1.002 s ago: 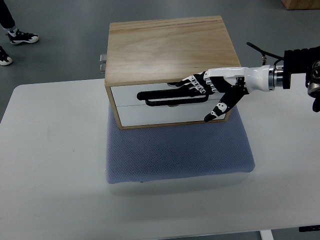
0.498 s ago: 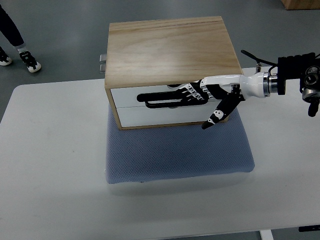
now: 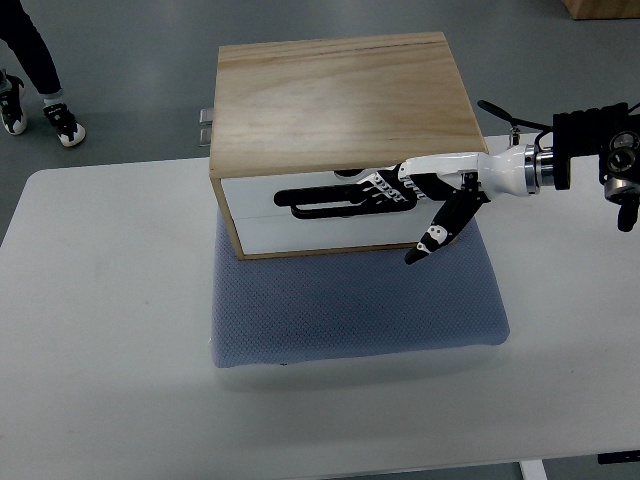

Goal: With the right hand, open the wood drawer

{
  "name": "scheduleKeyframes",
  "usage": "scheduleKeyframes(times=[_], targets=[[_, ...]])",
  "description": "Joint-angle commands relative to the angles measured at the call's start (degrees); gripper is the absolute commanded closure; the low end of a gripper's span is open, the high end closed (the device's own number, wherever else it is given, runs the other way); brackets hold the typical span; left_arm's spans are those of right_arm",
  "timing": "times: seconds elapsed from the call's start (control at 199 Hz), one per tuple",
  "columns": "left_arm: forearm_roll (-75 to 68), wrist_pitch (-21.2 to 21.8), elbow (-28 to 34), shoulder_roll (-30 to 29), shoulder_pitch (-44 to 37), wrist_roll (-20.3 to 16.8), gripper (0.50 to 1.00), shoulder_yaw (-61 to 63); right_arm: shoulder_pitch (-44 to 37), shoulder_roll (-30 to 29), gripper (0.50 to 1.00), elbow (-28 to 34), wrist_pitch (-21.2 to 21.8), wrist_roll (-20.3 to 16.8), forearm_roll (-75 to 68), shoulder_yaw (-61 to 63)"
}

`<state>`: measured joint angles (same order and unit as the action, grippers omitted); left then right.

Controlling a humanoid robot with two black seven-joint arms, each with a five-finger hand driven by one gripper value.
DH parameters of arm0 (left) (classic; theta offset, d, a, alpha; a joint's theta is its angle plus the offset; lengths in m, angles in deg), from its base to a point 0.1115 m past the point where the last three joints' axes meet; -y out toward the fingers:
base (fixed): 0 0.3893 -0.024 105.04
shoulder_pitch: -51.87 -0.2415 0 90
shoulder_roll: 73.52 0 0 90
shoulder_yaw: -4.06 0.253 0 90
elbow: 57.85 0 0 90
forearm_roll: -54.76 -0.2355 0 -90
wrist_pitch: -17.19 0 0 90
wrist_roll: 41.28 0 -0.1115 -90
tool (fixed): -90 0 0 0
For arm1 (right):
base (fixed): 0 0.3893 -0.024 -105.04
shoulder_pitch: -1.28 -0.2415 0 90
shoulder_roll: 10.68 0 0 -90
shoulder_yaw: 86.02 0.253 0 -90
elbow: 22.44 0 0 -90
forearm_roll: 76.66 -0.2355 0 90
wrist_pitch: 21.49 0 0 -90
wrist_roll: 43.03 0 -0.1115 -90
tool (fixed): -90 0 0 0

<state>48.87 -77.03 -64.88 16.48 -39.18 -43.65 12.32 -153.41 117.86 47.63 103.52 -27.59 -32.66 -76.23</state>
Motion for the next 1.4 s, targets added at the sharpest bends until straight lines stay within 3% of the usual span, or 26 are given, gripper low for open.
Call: scheduleKeyframes(times=[0.0, 0.931, 1.395], targets=[[0.0, 0.0, 0.0, 0.0, 0.0, 0.0, 0.500, 0.0, -0.3, 0.4, 0.556, 1.0, 0.0, -0.1, 0.0, 0.0], [0.0, 0.0, 0.0, 0.0, 0.0, 0.0, 0.500, 0.0, -1.0, 9.4, 0.556, 15.7, 0.0, -0.1, 1.3, -2.8], [0.0, 0.0, 0.0, 0.0, 0.0, 0.0, 0.500, 0.0, -0.9, 11.7, 0.556, 17.3, 0.0, 0.1, 0.4, -2.1]])
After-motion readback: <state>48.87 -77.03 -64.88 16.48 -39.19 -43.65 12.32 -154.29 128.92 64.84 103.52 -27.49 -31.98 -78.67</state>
